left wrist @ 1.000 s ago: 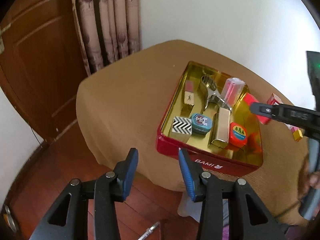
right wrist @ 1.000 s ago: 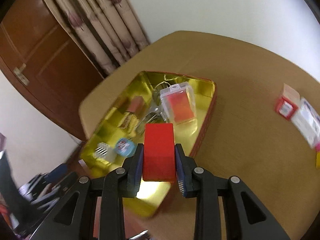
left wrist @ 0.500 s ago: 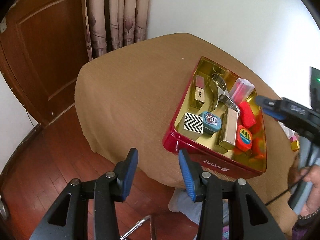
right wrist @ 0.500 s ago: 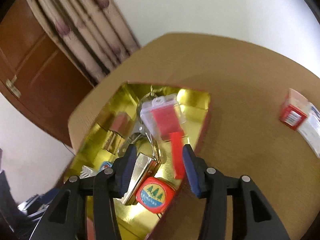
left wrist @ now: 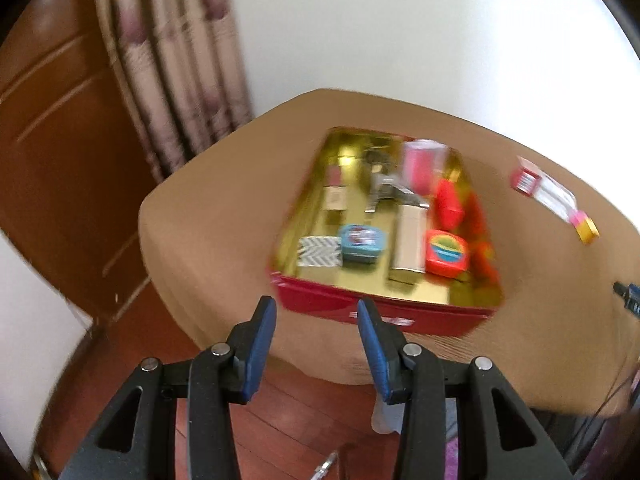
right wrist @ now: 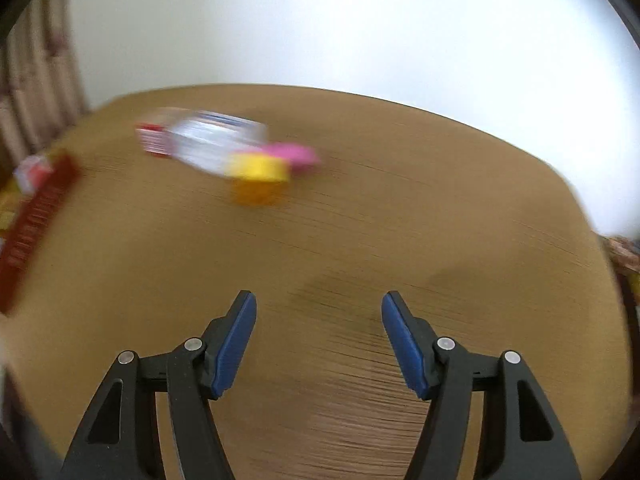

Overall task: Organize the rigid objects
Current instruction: 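Grasp the yellow cube with the right tool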

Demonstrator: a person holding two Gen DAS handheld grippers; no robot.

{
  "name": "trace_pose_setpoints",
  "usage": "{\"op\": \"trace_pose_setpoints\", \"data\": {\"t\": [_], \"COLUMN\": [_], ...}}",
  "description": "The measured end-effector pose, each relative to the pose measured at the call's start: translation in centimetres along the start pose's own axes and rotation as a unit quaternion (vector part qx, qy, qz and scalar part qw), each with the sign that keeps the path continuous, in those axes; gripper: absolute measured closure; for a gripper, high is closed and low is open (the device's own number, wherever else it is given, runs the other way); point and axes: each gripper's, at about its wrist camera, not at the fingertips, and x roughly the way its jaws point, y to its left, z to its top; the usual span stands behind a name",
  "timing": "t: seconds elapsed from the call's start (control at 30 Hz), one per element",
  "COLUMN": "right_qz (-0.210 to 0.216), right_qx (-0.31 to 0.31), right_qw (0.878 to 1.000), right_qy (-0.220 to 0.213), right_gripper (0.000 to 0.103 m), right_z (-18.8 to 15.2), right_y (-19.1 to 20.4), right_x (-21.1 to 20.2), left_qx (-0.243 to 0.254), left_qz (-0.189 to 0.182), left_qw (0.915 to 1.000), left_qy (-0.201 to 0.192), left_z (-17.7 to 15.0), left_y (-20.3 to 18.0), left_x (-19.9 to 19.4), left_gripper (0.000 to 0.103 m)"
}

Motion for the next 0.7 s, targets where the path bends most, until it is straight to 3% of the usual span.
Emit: {"op": "trace_pose_setpoints", "data": {"t": [0.1,0.2,0.33,0.43,0.7], "right_qz": [0.026,0.043,0.110,0.131,0.156], "right_qx": [0.068,0.091,0.064,0.035,0.029], "right_qw": [0.997,0.995,0.992,0.991,0.987], "right_qy": [0.008,0.001,-0.016,-0.021,-0.012], "right_gripper": [0.035,0.033,0.033,0.034,0.036], "right_z": [-1.1,-1.0,0.8,2.6,6.7], "right_y": [-4.6,-5.5,-2.5,0.2,3.4], "right_x": [0.3,0.3,0.2,0.9,4.1], "left_qx": [0.046,0.078,0.083,0.090,0.124], "left_qz": [-0.007,-0.014,-0.053,-0.068,-0.055], "left_qw": [0.9988,0.9965,0.9951,0.9931,0.9898], "left_qy": [-0.019,-0.027,0.003,0.029,0.043], "left_z": [-0.6,-1.3,-1.8,-2.2,-2.4], "left_y": [-2.6,-5.6,-9.5,-11.8,-14.1], "left_x": [-1.0,-1.6,-1.0,-0.2,0.6], "left_gripper": [0.060,0.060,0.060,0.060,0.060]}}
